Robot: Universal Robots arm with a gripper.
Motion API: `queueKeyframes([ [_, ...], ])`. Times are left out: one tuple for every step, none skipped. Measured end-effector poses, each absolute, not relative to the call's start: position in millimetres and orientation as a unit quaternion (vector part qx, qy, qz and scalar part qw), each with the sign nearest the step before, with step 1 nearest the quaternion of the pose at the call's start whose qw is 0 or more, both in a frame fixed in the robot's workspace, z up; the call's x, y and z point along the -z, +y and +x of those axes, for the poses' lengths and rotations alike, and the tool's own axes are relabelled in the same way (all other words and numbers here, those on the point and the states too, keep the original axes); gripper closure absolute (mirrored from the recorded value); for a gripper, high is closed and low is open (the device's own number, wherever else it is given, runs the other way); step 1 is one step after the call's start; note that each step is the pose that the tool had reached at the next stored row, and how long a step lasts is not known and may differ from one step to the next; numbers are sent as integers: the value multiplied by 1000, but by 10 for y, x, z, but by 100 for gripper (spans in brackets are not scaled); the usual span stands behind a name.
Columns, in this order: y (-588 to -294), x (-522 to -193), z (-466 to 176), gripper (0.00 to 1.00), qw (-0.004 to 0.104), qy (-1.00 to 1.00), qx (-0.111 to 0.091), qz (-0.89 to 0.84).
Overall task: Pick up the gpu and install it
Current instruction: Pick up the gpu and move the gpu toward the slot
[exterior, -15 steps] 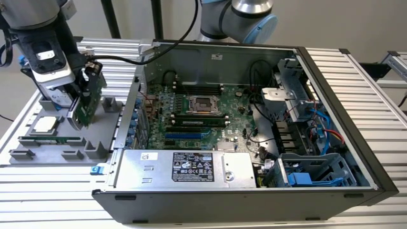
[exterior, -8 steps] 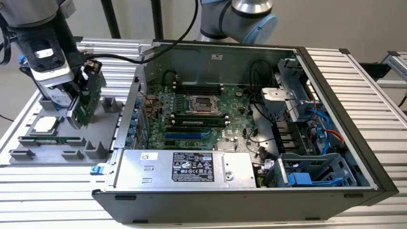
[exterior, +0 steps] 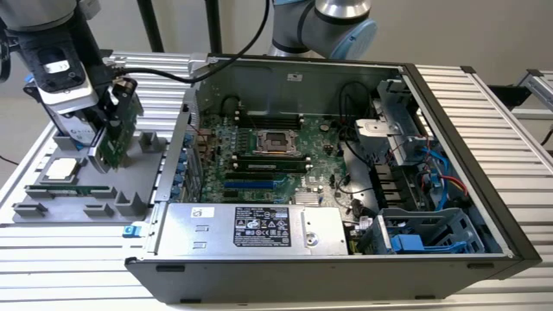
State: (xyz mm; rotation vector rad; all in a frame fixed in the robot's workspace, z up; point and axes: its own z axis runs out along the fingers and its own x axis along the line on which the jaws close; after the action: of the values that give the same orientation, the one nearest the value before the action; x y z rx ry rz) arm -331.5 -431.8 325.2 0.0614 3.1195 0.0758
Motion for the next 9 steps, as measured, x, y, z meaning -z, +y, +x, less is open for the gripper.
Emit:
queueKeyframes([
  [-4318,-3254,-3315,100,10,999,-24,20],
  [-4318,-3256,-3314,100,10,999,-24,20],
  [-4318,-3256,-3314,100,10,999,-24,20],
  [-4318,-3256,-3314,100,10,999,-24,20],
  [-4318,-3257,-3314,100,10,999,-24,20],
  [-4318,-3257,-3314,100,10,999,-24,20],
  [-4319,-3257,-3313,100,10,999,-24,20],
  [-4319,-3257,-3313,100,10,999,-24,20],
  [-4319,-3258,-3313,100,10,999,-25,20],
])
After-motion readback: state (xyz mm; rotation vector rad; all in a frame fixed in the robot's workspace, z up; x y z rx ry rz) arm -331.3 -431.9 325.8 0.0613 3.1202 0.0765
